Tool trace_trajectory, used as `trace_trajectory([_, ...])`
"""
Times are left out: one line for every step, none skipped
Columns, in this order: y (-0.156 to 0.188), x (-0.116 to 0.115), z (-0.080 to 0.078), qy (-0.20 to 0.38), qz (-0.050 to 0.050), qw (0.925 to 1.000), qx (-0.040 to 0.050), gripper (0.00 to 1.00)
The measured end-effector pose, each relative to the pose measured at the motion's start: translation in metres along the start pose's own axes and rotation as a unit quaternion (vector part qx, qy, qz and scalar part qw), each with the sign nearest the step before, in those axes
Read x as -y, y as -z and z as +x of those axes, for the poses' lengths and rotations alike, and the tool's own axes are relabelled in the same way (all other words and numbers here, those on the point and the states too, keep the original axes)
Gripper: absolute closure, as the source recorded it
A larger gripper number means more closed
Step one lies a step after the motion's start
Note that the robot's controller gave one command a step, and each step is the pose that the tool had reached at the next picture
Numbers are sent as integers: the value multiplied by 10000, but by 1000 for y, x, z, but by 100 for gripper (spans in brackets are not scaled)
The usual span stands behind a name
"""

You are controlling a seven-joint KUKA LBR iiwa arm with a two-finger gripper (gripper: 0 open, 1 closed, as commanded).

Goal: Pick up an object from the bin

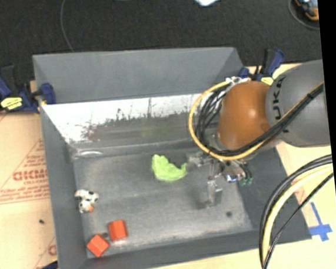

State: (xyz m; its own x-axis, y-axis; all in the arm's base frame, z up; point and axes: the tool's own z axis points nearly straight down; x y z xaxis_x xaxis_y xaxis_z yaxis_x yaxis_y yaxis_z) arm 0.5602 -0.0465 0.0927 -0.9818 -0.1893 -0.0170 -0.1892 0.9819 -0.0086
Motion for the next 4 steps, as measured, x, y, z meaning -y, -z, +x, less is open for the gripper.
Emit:
trace_trajectory([-9,-29,-60,-807,5,9967,64,0])
trace_trajectory([-21,-59,-40,-948,2,9955,31,100])
trace_trajectory([-21,-59,-40,-944,3,9955,31,100])
trace_trajectory([-10,-59,-52,-836,10,9965,50,100])
